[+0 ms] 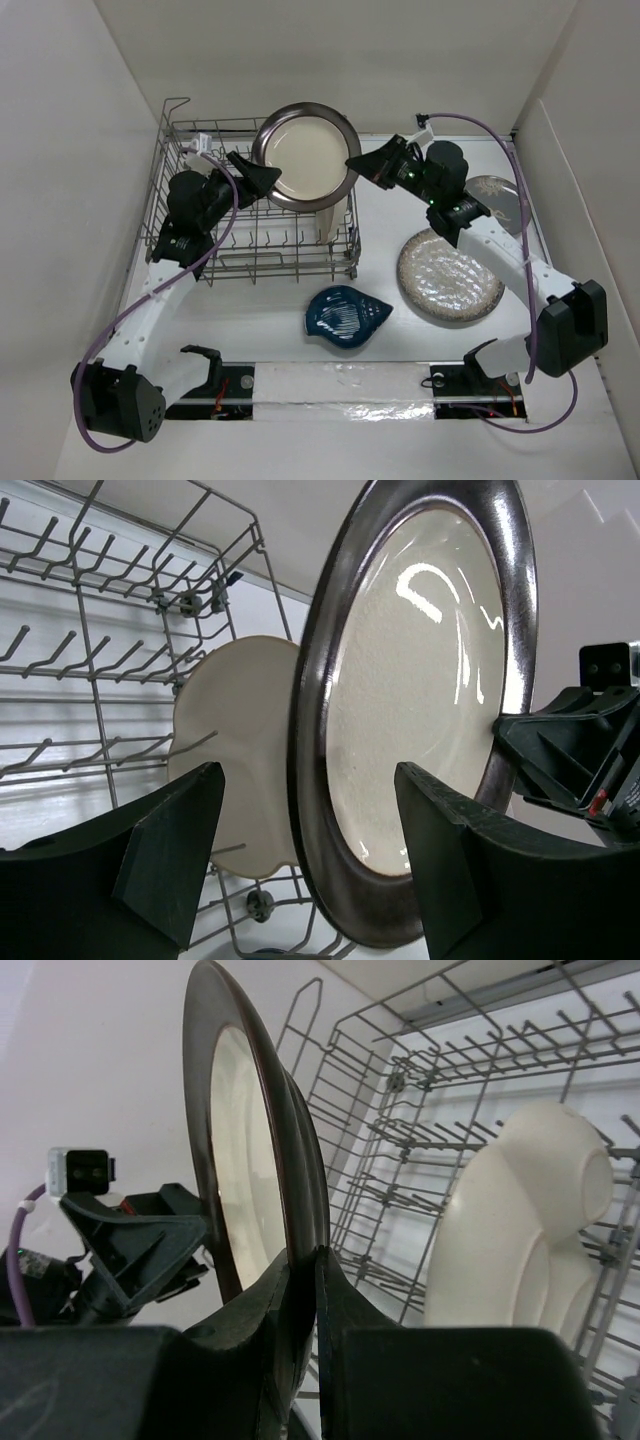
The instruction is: Load the plates into the dish rack
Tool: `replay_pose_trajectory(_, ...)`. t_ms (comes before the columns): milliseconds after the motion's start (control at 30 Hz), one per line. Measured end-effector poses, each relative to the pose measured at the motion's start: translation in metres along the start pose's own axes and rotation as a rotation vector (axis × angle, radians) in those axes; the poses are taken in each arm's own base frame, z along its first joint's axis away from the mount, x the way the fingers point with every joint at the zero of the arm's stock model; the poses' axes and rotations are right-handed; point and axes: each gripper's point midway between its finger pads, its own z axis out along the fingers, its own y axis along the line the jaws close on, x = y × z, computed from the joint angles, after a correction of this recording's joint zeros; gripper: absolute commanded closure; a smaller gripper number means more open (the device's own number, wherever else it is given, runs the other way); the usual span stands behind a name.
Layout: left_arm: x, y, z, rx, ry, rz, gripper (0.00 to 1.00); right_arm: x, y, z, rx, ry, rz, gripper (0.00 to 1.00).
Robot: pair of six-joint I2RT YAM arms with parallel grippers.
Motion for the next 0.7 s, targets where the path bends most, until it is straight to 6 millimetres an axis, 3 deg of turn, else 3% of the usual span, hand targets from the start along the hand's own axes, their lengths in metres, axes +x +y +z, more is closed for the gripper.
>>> replay_pose_trajectory(67, 0.000, -0.001, 0.002, 0.010, 0.003, 0.001, 0.39, 0.002, 0.005, 0.003, -0.032, 0.011, 0.012, 1.00)
replay_pose_trajectory(133, 0.002, -0.001, 0.004, 0.017, 0.010, -0.005, 0.52, 0.006, 0.008, 0.007, -0.068, 0.030, 0.028, 1.00)
replay_pose_trajectory(233, 0.002, -0.004, 0.006, 0.033, 0.013, -0.008, 0.63, 0.015, 0.007, 0.014, -0.091, 0.061, 0.046, 1.00)
replay_pose_trajectory(367, 0.000, -0.003, 0.005, 0.027, 0.006, -0.024, 1.00, 0.029, -0.005, 0.023, -0.074, 0.098, 0.085, 1.00)
replay_pose_trajectory(433, -0.005, -0.009, 0.002, 0.046, -0.009, -0.039, 1.00, 0.032, -0.014, 0.025, -0.055, 0.102, 0.113, 1.00)
replay_pose_trajectory(600, -0.008, -0.008, -0.006, 0.019, -0.027, -0.019, 1.00, 0.037, -0.008, 0.027, -0.090, 0.117, 0.124, 0.60)
replay_pose_trajectory(700, -0.010, -0.009, -0.009, -0.007, -0.028, 0.010, 1.00, 0.043, -0.006, 0.027, -0.099, 0.138, 0.121, 0.55)
